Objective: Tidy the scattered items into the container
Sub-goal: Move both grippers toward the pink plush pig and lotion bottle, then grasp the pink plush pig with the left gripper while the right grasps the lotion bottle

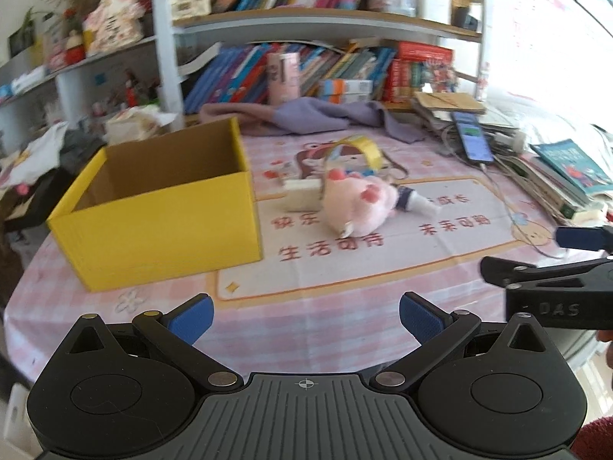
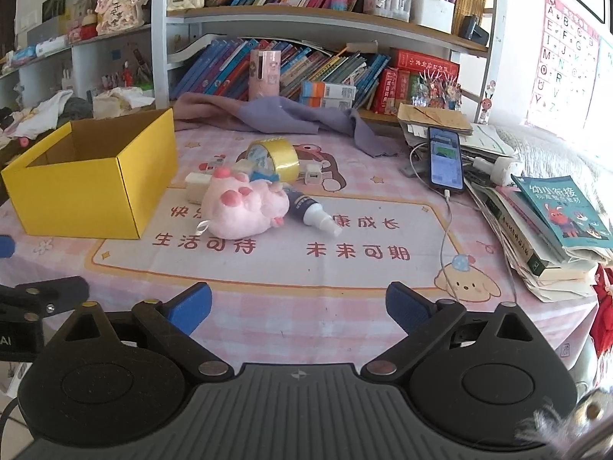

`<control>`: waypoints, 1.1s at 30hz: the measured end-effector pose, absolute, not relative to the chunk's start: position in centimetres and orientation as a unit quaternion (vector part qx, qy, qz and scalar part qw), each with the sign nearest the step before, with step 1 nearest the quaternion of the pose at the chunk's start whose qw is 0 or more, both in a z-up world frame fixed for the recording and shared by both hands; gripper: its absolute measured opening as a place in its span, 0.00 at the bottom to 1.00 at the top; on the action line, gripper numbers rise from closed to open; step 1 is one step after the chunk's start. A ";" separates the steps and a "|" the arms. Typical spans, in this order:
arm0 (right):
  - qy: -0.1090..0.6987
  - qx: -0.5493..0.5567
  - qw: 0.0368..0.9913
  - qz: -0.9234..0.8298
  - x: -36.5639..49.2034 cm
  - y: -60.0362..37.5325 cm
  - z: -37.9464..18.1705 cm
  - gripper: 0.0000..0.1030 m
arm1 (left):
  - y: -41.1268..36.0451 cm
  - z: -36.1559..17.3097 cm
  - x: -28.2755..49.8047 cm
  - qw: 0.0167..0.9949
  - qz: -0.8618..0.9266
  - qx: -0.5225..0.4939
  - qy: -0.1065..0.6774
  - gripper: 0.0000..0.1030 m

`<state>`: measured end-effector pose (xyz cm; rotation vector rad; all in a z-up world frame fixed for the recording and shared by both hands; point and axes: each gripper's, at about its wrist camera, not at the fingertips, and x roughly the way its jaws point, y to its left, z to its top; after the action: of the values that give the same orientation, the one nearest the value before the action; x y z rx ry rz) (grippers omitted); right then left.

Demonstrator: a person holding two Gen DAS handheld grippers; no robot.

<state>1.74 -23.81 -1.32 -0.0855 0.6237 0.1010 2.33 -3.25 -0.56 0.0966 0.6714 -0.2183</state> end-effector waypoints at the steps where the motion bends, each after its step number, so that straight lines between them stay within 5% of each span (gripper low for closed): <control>1: 0.305 -0.042 0.950 0.050 1.7 -23.9 -1.3 0.94 | -3.5 -0.6 2.5 0.937 -0.111 0.049 0.329 1.00; 19: 0.328 -0.022 0.943 0.060 6.0 -26.8 -2.1 0.82 | -6.3 -1.7 6.7 0.927 -0.124 0.029 0.352 1.00; 33: 0.353 -0.039 0.930 0.088 12.7 -29.6 -2.9 0.58 | -10.2 -3.2 12.3 0.919 -0.115 0.018 0.377 1.00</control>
<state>12.69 -29.60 -2.92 -0.0807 0.7237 0.1804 12.30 -10.21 -3.19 0.0360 0.7752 -0.2368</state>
